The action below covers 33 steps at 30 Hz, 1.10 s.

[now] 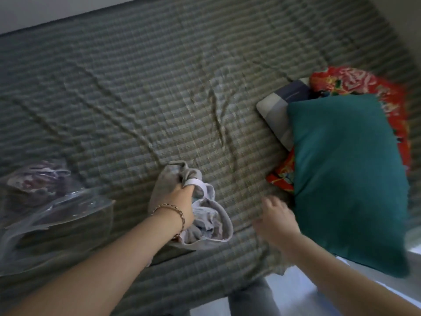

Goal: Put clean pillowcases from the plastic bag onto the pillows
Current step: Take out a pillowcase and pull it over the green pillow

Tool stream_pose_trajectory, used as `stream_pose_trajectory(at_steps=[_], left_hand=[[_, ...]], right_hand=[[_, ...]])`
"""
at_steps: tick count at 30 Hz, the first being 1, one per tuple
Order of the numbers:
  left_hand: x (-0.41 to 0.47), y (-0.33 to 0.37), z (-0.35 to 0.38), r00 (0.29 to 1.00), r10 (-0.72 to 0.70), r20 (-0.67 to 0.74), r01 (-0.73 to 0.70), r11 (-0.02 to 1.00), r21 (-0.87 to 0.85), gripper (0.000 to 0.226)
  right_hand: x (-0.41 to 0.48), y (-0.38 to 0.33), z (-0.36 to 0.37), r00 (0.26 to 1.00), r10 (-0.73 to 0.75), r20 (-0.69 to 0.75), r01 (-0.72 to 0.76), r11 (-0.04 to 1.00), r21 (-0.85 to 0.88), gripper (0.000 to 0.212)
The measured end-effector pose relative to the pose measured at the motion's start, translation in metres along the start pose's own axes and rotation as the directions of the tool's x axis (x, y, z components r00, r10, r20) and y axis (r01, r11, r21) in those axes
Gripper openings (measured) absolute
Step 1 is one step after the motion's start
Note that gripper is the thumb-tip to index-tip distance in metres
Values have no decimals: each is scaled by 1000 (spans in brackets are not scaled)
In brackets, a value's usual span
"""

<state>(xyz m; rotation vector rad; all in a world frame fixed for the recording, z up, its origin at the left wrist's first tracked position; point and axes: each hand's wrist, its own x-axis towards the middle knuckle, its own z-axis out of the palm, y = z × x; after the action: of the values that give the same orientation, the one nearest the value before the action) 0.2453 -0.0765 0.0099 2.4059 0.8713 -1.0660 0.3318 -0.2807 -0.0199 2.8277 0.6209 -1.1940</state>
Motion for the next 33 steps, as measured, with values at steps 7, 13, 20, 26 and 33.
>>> stream_pose_trajectory(at_steps=[7, 13, 20, 26, 33], left_hand=[[55, 136, -4, 1000, 1, -28, 0, 999, 42, 70], [93, 205, -2, 999, 18, -46, -18, 1000, -11, 54], [117, 217, -17, 998, -45, -32, 46, 999, 16, 29], [116, 220, -23, 998, -53, 24, 53, 999, 0, 24], [104, 223, -30, 998, 37, 43, -37, 999, 2, 29]], right_hand=[[111, 142, -89, 849, 524, -65, -519, 851, 81, 113], [182, 137, -92, 739, 660, 139, -673, 731, 108, 136], [218, 148, -82, 766, 641, 47, -640, 768, -31, 56], [189, 210, -97, 926, 351, -143, -357, 934, -22, 42], [158, 302, -148, 675, 737, -25, -668, 626, 401, 145]])
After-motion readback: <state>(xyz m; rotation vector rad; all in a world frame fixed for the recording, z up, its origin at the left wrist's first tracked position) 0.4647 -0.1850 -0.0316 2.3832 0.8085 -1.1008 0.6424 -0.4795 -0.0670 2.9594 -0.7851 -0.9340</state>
